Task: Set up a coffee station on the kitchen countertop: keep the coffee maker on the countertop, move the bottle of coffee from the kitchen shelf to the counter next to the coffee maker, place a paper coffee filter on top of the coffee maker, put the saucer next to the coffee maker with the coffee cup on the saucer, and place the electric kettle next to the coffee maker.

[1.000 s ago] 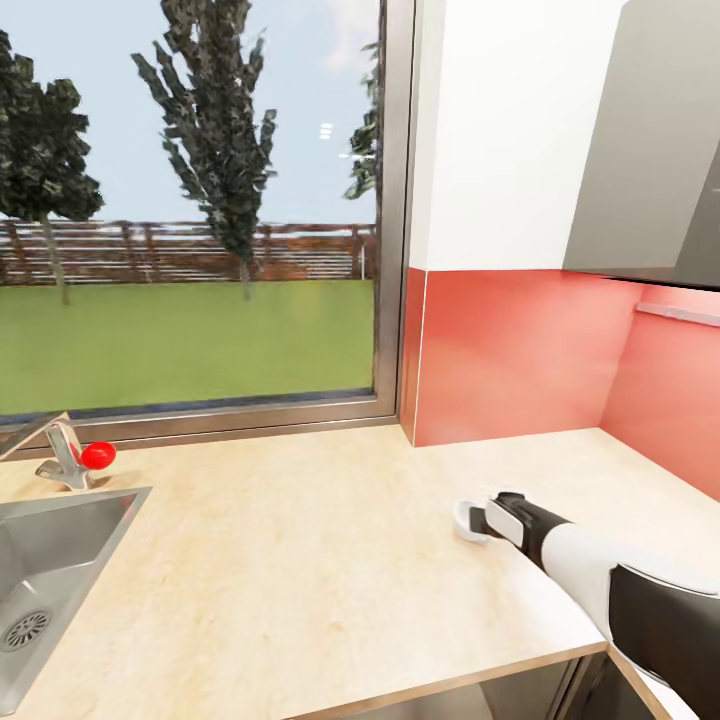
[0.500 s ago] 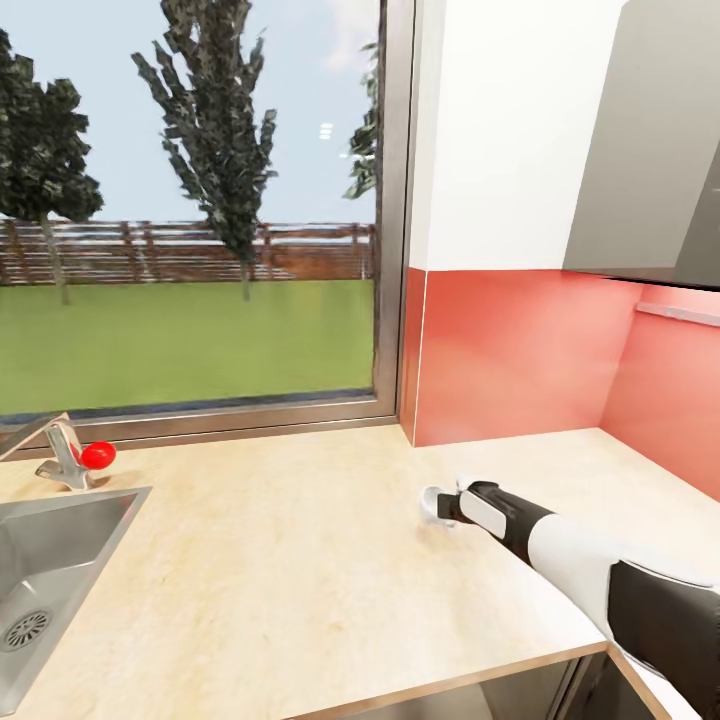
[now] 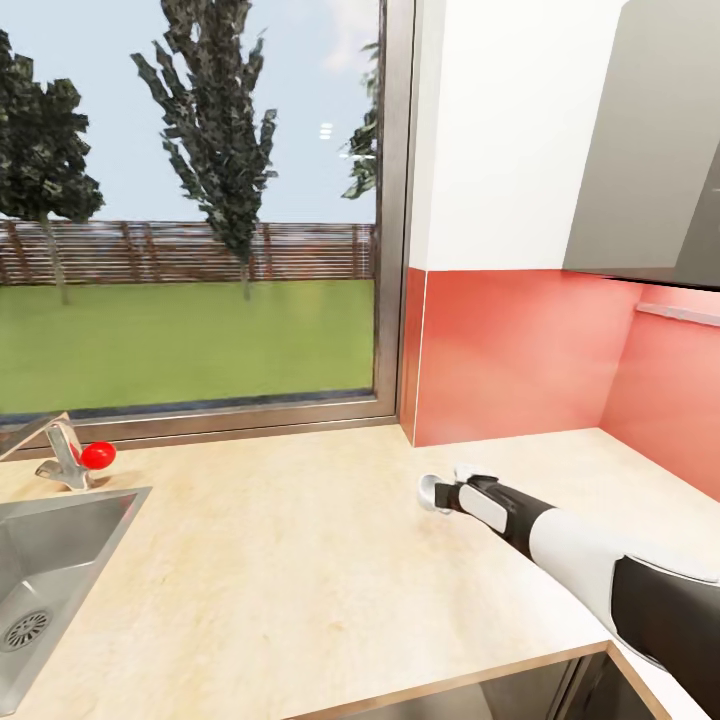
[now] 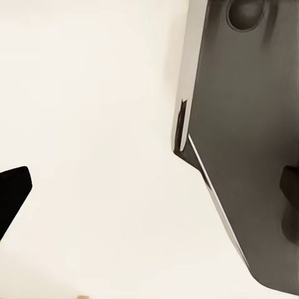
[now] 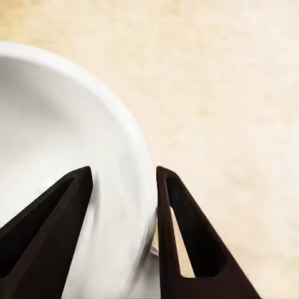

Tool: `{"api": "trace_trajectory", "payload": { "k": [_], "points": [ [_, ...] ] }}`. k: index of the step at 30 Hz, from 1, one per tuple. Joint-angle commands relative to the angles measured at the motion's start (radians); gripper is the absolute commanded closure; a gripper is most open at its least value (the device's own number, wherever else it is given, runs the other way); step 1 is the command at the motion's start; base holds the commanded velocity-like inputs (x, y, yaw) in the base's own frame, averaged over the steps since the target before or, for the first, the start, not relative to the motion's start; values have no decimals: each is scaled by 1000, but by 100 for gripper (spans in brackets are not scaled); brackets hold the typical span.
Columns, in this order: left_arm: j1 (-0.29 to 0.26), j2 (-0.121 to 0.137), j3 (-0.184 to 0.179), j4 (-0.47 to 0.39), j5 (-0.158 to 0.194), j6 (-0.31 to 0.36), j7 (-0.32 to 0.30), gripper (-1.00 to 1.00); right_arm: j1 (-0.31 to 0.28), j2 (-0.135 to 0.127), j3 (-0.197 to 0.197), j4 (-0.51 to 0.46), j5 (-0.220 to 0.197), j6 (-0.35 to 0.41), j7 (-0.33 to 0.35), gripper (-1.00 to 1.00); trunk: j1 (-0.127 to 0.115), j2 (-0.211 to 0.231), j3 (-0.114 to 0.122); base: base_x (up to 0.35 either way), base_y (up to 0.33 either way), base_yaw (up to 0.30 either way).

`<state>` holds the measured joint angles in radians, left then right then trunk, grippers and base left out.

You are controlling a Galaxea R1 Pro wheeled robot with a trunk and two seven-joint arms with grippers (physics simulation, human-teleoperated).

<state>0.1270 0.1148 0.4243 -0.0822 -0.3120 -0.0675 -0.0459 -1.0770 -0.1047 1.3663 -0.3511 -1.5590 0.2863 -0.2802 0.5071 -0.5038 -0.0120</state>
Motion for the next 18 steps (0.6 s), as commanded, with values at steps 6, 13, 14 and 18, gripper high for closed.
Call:
{"api": "trace_trajectory", "payload": {
  "k": [6,13,14,18],
  "points": [
    [0,0,7,-2,-10,-3,-5,-100,-22,-1,4,-39,-6,2,-2,100,0,-1,-1,0,0,0],
    [0,1,6,-2,-10,-11,-6,-100,-68,-1,4,-264,-5,2,40,100,0,-1,-1,0,0,0],
    [0,1,6,-2,-11,-17,-6,-100,-72,-1,4,-271,-4,2,63,100,0,-1,-1,0,0,0],
    [0,2,4,-1,-12,-35,-6,-100,-81,-1,4,-294,-4,3,182,100,0,-1,-1,0,0,0]
  ]
}}
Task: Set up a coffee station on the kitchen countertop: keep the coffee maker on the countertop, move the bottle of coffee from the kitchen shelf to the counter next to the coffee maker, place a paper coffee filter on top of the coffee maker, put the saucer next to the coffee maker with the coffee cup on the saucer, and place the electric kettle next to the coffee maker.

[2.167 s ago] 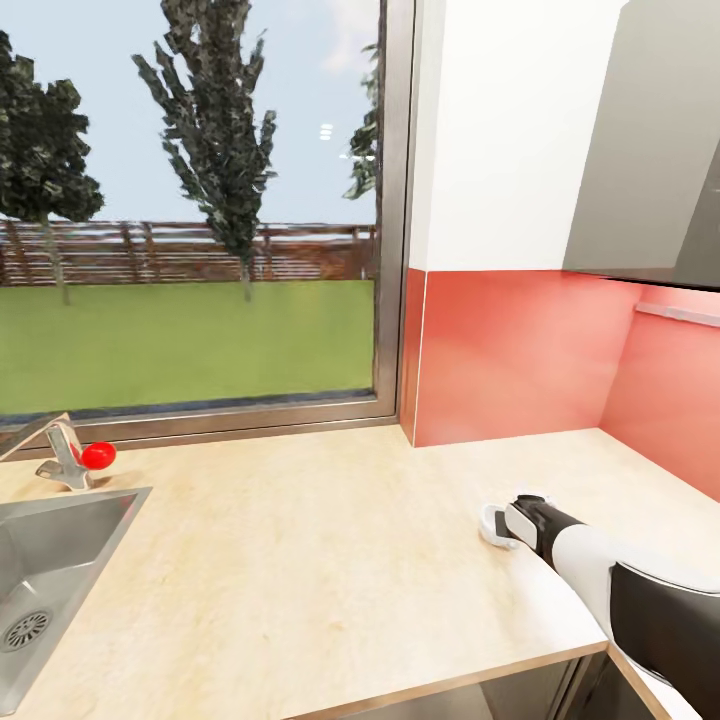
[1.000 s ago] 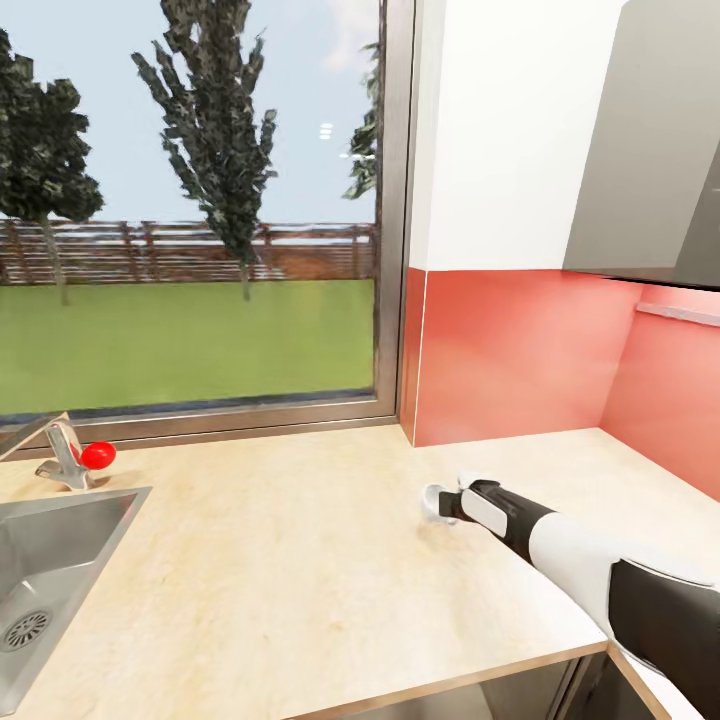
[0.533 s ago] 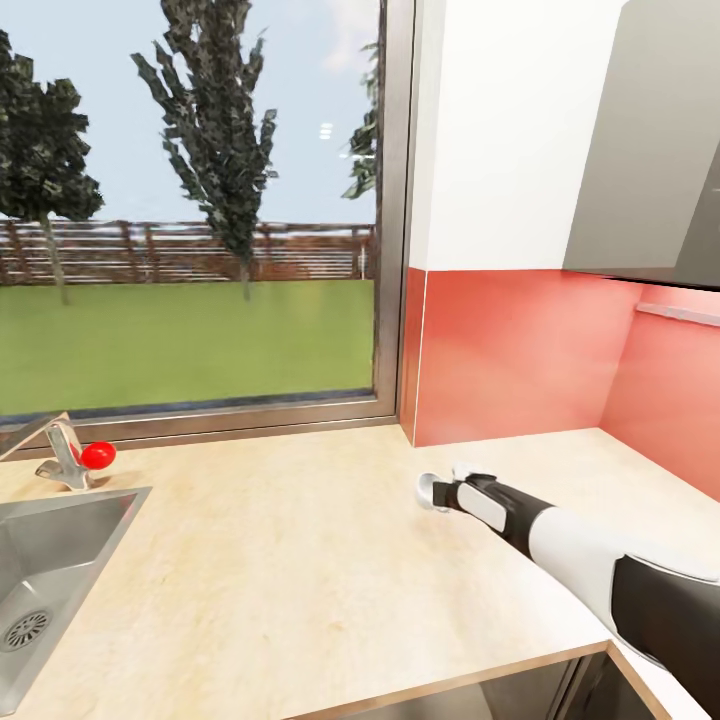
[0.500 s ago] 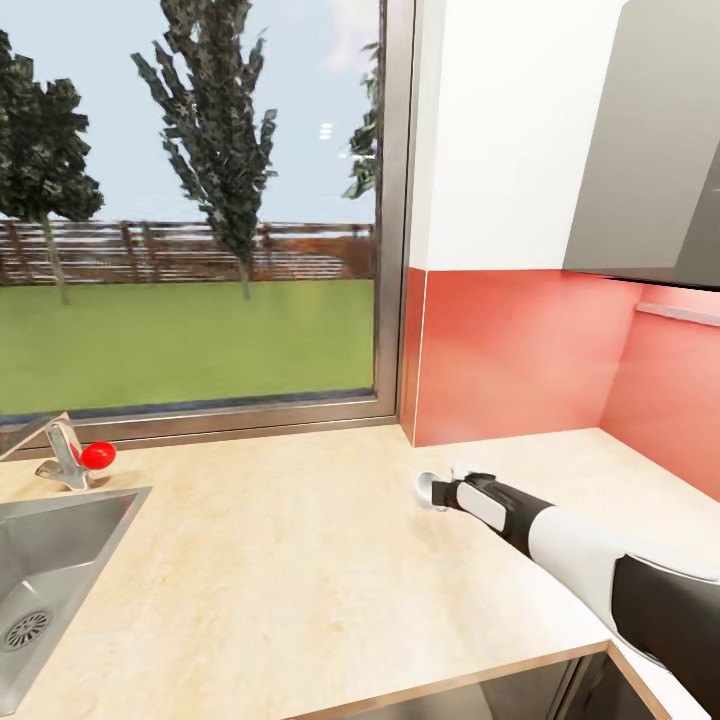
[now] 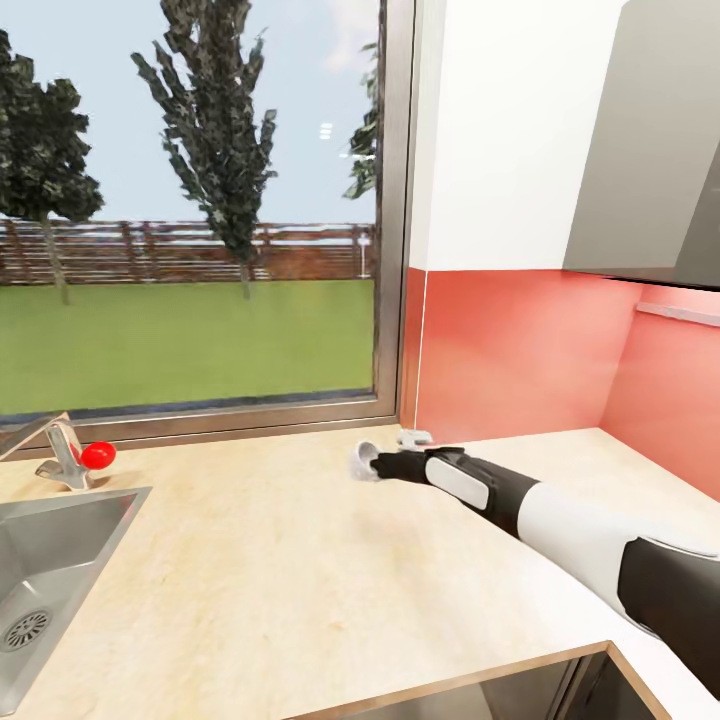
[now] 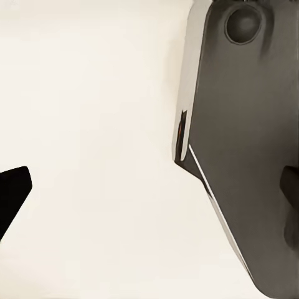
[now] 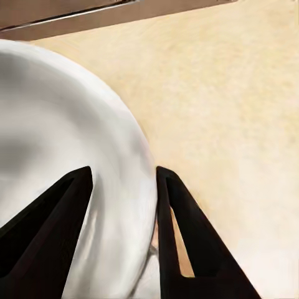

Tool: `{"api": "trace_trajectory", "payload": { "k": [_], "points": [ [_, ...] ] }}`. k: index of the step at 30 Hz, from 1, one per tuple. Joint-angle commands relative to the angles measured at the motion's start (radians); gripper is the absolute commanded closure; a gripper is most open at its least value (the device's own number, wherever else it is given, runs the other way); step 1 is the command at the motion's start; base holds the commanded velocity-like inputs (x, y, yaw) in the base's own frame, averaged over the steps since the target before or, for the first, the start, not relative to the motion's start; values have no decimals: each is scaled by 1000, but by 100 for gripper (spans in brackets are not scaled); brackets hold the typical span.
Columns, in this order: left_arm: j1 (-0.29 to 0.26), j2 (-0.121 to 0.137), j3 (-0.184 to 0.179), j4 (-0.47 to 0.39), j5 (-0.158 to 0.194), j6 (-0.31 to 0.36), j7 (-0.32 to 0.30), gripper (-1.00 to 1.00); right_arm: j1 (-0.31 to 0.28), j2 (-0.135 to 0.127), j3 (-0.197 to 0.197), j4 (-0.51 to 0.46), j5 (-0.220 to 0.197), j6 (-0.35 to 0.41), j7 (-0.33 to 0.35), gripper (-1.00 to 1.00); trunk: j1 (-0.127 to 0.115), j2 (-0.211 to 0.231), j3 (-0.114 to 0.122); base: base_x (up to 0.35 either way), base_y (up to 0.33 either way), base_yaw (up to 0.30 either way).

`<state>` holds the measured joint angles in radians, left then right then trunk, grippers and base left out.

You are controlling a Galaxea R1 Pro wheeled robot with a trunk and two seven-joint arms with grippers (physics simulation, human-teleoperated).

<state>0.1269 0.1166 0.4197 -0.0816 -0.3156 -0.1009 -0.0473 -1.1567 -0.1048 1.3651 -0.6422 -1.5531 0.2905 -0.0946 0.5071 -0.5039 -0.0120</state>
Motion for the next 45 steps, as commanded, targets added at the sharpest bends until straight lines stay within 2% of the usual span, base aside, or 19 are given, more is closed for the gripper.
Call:
{"api": "trace_trajectory", "payload": {
  "k": [1,8,12,16,21,25,33,45],
  "points": [
    [0,0,9,-2,-8,-3,-5,-100,-2,-1,5,-4,-9,-1,11,100,0,-1,-1,0,0,0],
    [0,-1,12,-1,-6,-14,-5,-100,-13,-1,5,-13,-4,-1,158,100,0,-1,-1,0,0,0],
    [0,-2,15,0,-5,-30,-5,-100,-21,-1,5,-39,48,1,274,100,0,-1,-1,0,0,0],
    [0,-2,16,0,-5,-33,-5,-100,-22,-1,5,-120,87,2,325,100,0,-1,-1,0,0,0],
    [0,-2,16,0,-5,-34,-5,-100,-23,-1,5,-242,97,4,336,100,0,-1,-1,0,0,0],
    [0,-2,16,0,-5,-35,-5,-100,-23,3,7,-284,99,4,337,100,0,-1,-1,0,0,0],
    [0,-3,14,0,-6,-36,-5,-100,-23,8,12,-308,99,4,337,100,0,-1,-1,0,0,0],
    [0,-3,13,-1,-7,-36,-6,-100,-23,-9,16,-308,95,4,337,100,0,-1,-1,0,0,23]
  ]
}}
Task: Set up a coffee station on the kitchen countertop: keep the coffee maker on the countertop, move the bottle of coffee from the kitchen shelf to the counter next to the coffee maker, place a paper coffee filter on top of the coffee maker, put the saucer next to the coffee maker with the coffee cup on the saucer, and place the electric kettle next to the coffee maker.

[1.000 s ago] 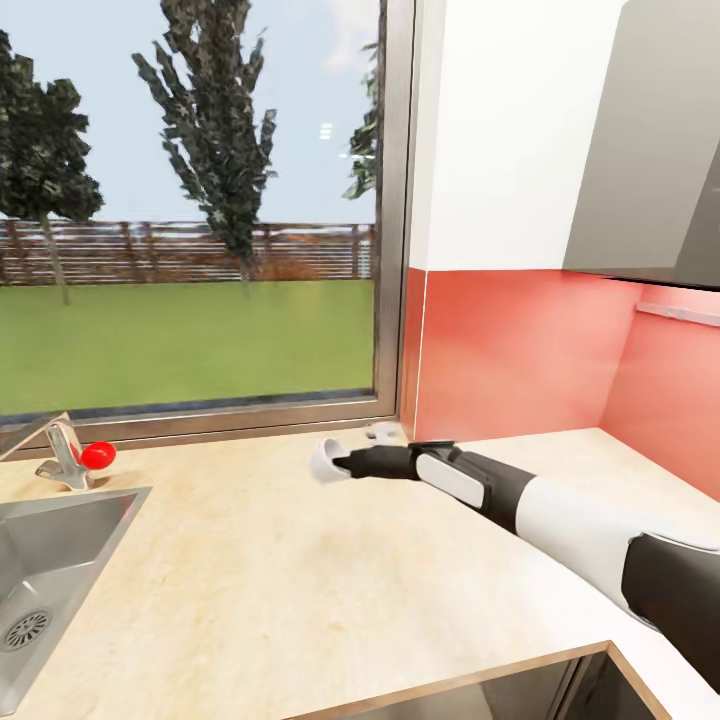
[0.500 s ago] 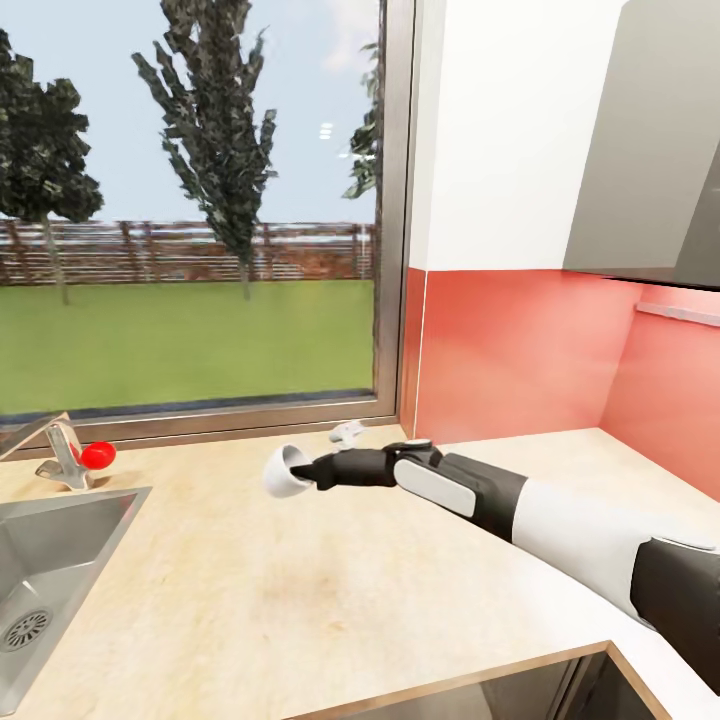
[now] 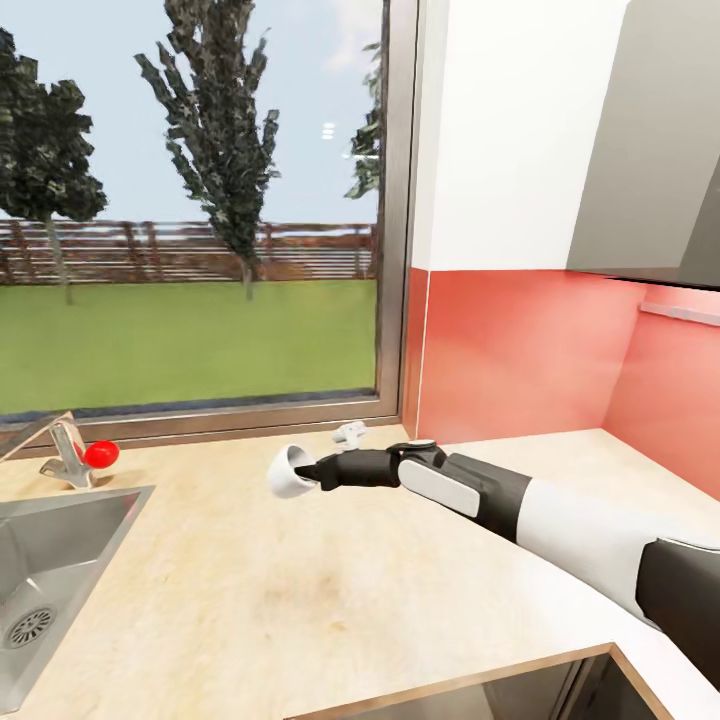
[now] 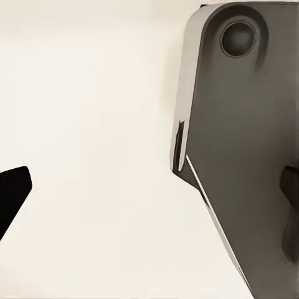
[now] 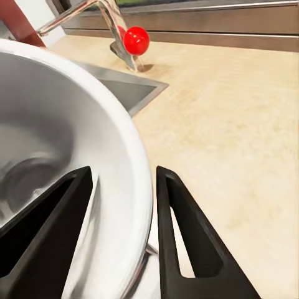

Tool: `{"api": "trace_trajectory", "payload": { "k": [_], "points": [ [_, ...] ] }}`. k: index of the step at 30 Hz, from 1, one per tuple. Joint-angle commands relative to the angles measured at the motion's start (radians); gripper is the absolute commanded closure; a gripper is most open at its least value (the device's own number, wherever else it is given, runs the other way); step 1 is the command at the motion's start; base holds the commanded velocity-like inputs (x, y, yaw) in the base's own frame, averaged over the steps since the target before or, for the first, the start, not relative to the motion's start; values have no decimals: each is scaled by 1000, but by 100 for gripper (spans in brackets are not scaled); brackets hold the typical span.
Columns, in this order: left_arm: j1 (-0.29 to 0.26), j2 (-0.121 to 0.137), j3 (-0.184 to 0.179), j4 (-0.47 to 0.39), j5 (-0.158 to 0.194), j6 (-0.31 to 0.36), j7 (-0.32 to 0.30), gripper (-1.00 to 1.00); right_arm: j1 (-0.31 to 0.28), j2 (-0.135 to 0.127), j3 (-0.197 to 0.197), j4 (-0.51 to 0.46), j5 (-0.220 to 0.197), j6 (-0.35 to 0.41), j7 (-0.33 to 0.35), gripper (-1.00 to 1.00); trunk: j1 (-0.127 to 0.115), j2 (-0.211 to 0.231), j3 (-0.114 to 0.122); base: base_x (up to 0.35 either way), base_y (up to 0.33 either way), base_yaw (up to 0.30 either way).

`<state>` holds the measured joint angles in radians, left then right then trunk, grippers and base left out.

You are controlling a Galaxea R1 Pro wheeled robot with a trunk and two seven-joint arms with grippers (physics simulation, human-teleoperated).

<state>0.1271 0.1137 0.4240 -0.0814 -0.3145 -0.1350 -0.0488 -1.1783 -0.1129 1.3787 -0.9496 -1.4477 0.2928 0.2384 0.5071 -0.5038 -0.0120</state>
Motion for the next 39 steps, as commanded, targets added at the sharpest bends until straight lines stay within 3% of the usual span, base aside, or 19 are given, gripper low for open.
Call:
{"api": "trace_trajectory", "payload": {
  "k": [1,39],
  "points": [
    [0,0,9,-1,-8,-1,-5,-100,-1,-1,2,-1,-10,2,4,100,0,-1,-1,0,0,181],
    [0,-17,6,-4,-8,-3,-3,-100,3,2,6,0,-11,0,6,100,0,-1,-20,0,0,267]
  ]
}}
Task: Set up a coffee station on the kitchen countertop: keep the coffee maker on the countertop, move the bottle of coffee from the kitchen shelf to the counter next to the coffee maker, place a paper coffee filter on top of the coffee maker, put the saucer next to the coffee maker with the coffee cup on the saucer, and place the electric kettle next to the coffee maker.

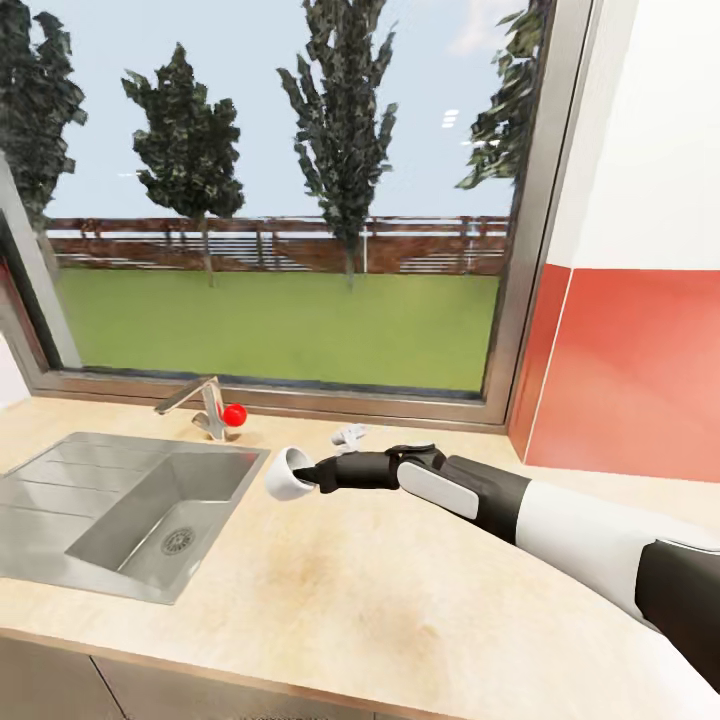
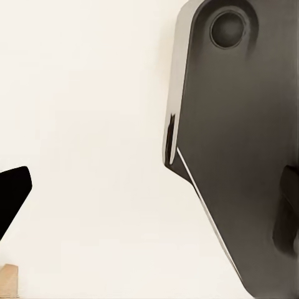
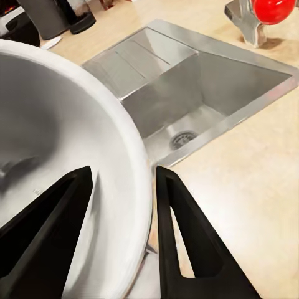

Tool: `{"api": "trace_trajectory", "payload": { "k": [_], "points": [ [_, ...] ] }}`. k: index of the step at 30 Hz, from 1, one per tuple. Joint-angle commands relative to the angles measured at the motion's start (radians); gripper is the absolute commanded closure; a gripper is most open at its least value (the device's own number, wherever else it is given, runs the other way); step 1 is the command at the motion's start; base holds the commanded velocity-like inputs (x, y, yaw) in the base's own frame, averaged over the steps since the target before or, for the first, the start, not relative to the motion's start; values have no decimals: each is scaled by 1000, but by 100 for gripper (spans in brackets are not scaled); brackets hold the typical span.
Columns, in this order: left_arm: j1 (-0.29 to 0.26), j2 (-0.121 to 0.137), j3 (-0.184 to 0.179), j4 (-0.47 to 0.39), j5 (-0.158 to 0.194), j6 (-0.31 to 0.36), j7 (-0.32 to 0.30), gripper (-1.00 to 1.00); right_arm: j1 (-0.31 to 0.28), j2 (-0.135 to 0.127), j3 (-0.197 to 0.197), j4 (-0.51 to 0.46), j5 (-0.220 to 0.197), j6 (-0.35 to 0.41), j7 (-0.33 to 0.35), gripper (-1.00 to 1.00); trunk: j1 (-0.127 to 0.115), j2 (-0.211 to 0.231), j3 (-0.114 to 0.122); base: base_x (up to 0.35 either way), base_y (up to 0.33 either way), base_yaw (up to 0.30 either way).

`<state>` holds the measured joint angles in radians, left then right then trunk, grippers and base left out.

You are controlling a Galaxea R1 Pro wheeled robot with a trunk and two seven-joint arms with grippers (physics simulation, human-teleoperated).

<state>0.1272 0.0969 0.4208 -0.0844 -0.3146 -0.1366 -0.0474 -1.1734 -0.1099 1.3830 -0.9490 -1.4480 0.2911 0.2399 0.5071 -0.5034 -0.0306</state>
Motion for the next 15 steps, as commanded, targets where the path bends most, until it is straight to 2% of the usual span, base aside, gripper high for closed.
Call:
{"api": "trace_trajectory", "payload": {
  "k": [1,15],
  "points": [
    [0,0,9,-2,-7,-1,-5,-100,-2,-1,2,-1,-11,2,4,100,1,-2,-2,0,0,273],
    [0,0,9,-2,-7,-1,-5,-100,-2,-1,2,-1,-10,2,4,100,1,-2,-9,0,0,273]
  ]
}}
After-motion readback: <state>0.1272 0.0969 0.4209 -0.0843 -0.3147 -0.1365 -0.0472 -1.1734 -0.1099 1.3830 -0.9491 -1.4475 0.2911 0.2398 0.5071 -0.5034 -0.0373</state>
